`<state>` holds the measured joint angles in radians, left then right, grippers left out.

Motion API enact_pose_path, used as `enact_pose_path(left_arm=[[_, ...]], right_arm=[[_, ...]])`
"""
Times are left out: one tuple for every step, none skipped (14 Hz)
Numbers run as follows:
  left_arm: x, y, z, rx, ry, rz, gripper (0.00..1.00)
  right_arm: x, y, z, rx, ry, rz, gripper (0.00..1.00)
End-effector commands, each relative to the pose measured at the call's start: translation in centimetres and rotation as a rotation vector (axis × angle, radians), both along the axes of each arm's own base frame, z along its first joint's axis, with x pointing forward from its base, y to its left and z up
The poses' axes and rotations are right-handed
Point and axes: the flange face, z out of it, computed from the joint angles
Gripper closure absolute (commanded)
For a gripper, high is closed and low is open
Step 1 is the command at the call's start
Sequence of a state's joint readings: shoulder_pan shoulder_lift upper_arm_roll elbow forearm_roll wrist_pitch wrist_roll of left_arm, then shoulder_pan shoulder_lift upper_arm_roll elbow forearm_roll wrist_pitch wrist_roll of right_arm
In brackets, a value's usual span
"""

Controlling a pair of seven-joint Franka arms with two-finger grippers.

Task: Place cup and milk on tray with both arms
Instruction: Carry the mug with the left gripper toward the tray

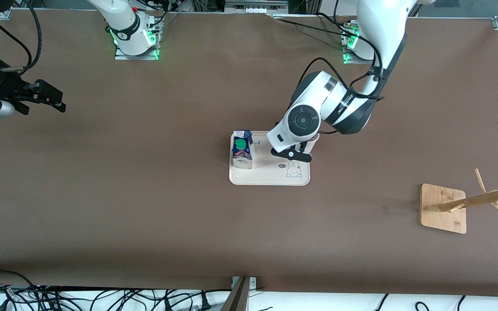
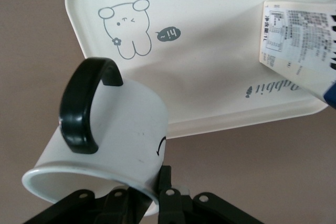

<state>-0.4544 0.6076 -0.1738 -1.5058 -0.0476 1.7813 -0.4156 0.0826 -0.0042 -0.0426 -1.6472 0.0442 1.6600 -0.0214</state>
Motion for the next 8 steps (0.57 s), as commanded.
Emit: enact_pose_path(left_arm=[[0.8, -1.6, -1.5, 0.045, -0.012, 0.010, 1.00], [0.9, -1.7, -1.5, 0.043, -0.013, 0.014, 1.00], [0.9, -1.7, -1.7, 0.043, -0.009, 0.017, 1.00], [0.9, -1.7, -2.0, 0.043, -0.006, 0.019, 1.00], [0.9, -1.8, -2.3, 0.040, -0.004, 0.018, 1.00], [1.2, -2.0, -2.4, 0.026, -0.018, 0.018, 1.00], [1.5, -2.2, -2.5, 0.011, -0.034, 0.020, 1.00], [1.7, -2.3, -2.9, 0.004, -0.042, 0.021, 1.00]], right_arm=[[0.1, -0.2, 0.5, -0.005, 0.002, -0.004, 0.00], [0.1, -0.1, 0.4, -0.005, 0.003, -0.002, 0.00], [0.1, -0.1, 0.4, -0.005, 0.005, -0.002, 0.00], [0.1, -0.2, 0.4, -0.005, 0.005, -0.004, 0.00], [0.1, -0.2, 0.4, -0.005, 0.005, -0.004, 0.00], [0.1, -0.2, 0.4, -0.005, 0.006, -0.002, 0.00], [0.1, -0.2, 0.4, -0.005, 0.006, -0.002, 0.00], [0.1, -0.2, 0.4, -0.005, 0.006, -0.002, 0.00]])
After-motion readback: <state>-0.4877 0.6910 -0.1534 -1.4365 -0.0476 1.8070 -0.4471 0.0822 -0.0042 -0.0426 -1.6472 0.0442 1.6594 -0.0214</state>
